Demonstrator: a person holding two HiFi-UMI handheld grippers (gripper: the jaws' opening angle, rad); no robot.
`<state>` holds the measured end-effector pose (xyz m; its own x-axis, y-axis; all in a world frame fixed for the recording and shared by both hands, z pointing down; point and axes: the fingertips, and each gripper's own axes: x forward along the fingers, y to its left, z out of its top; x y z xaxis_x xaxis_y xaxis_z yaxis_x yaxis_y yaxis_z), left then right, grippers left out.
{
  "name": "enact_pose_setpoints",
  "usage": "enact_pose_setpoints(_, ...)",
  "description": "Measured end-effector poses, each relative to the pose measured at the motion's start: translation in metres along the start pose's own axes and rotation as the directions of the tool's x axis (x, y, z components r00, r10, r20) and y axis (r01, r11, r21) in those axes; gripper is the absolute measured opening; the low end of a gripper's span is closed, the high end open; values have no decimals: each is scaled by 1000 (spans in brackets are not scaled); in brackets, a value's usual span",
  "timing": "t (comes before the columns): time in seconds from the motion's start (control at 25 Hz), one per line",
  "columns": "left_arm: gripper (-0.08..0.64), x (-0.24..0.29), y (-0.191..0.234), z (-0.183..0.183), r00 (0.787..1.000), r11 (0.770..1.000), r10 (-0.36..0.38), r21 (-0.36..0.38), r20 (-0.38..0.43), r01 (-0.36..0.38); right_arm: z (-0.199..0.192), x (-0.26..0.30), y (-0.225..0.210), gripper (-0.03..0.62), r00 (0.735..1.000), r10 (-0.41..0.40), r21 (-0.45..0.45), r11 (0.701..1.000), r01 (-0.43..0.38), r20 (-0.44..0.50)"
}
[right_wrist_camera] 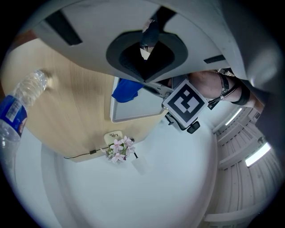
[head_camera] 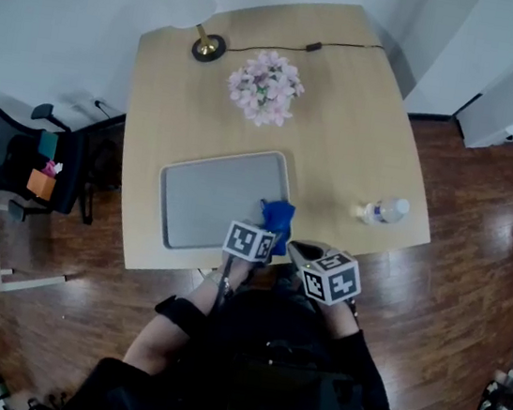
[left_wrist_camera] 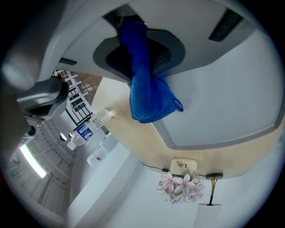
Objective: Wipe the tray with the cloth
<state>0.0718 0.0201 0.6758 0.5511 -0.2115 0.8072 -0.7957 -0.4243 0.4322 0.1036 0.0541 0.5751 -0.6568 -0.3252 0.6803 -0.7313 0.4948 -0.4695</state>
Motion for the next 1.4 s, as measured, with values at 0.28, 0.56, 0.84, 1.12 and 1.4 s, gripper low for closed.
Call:
enact_pose_setpoints(0.28,92,-94,21,3,990,999,13,37,142,-18,14,21,23,-2,1000,8,-27,1000,-8,-5)
enact_pose_setpoints(0.56,92,-193,80,-17,960,993,117,1,255,-121,36,53,60,-2,999,32,-67,997,-33,-13)
enact_pose_setpoints(0.84,92,-242,142,-64,940,978,206,-100,272,-185,52,87,100,-2,999,43,-103,994,-44,-20)
enact_pose_setpoints(1.12,92,-261,191,-86,932,967,242,-143,270,-209,61,110,124,-2,999,26,-121,992,-30,-36)
enact_pose_setpoints(1.4,92,-263,287,-98,914,932,351,-172,203,-319,62,116,127,-2,999,-16,-105,994,12,-38)
